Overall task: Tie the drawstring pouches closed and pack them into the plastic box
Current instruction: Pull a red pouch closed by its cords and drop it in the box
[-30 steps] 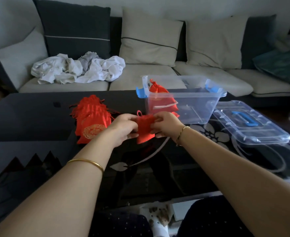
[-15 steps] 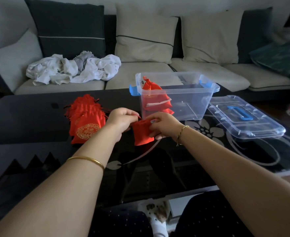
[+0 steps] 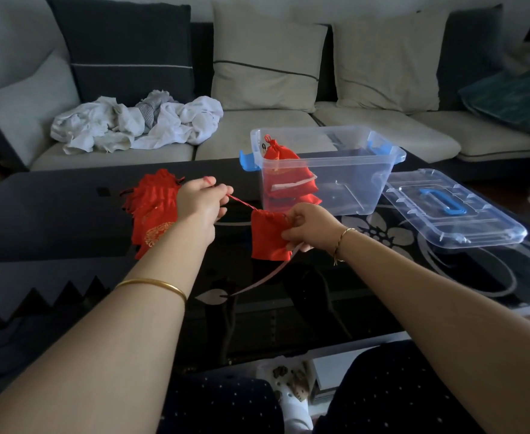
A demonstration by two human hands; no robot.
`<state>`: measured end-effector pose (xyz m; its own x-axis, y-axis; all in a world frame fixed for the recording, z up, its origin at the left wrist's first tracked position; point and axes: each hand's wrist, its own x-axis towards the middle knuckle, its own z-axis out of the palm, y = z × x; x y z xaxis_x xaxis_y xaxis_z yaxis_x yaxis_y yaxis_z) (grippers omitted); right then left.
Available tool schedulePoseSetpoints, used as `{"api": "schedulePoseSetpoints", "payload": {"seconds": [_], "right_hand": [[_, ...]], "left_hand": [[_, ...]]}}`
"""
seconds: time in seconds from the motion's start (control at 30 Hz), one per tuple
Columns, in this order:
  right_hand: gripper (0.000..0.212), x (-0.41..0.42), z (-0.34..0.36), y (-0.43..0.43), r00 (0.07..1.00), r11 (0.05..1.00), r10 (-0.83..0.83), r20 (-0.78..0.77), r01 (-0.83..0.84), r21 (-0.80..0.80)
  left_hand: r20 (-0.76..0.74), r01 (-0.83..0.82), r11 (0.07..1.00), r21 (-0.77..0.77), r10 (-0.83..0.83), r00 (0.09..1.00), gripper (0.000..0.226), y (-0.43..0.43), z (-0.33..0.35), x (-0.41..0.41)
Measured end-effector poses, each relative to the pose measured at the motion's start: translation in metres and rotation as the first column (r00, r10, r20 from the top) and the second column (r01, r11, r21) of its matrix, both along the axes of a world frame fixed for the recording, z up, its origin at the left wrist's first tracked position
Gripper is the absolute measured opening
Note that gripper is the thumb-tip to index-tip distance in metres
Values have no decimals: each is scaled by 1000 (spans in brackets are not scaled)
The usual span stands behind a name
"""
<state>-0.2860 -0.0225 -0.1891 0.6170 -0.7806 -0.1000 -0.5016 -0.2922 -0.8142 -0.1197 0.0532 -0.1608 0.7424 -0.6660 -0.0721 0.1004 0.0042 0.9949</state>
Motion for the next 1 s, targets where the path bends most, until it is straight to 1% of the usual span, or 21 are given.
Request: {"api": "schedulePoseSetpoints", "payload": {"seconds": [0.07,0.13,0.2,0.27,0.33,0.37,0.43,0.47,0.53,0.6,0.67,0.7,0.73,0.77,0.8,0.83,0.9,0.93,0.97,1.0], "right_hand": [[18,-2,-2,-3,999,999,-33,1,33,-31],[15,-5,-2,-6,998,996,-69,7,69,-49],[12,-8,-1,-9,995,993,-101,17,102,-64],[12,-10,0,-12,991,988,-129,41,132,-81],[15,-13,-1,-14,986,982,-154,59,160,-103],[14,-14,-1,-15,985,976,-166,47,171,-132],[11,-15,-2,-17,982,953,-186,-22,175,-248],[10,-16,-2,-18,977,933,-199,-70,168,-318],[10,-16,0,-20,952,883,-245,-181,142,-448],[11,-17,0,-20,911,848,-295,-287,111,-518],[12,-18,-1,-21,863,819,-356,-357,104,-564],[13,-19,-2,-22,846,805,-390,-364,121,-580],[15,-21,-2,-23,840,802,-411,-354,149,-578],[16,-23,-1,-24,848,810,-417,-326,184,-556],[19,-25,-1,-26,864,827,-411,-292,218,-519],[24,-27,-1,-27,881,842,-401,-252,245,-480],[35,-31,0,-30,909,872,-380,-170,291,-393],[37,-33,1,-29,923,892,-370,-107,320,-319],[37,-34,3,-26,929,910,-369,-25,356,-214],[36,-35,5,-24,920,917,-387,58,390,-81]], "left_hand": [[-10,-35,999,-7,35,999,35,1,0,3],[-11,-57,998,-13,57,998,29,4,0,5],[24,-56,998,-11,57,998,21,7,-2,6],[123,-40,999,25,37,992,17,9,-4,8],[270,-27,996,86,3,963,19,11,-7,12],[356,-21,992,123,-24,934,20,12,-8,13],[506,0,980,199,-103,856,24,15,-9,15],[550,18,969,245,-154,821,26,16,-9,15],[578,37,932,361,-254,776,30,18,-8,16],[630,-6,890,456,-318,709,33,19,-5,18],[738,-120,867,483,-330,589,35,21,0,20],[778,-173,864,473,-318,541,36,22,2,19],[802,-203,865,458,-304,515,37,24,4,19],[810,-214,869,446,-291,509,39,24,5,18],[807,-211,875,435,-275,523,40,25,6,18],[789,-197,883,426,-256,558,41,25,6,18],[713,-150,900,409,-213,667,42,25,7,18],[651,-128,907,401,-183,737,42,24,6,19],[547,-98,914,394,-147,824,43,22,4,22],[387,-47,925,378,-111,915,42,21,3,24]]}}
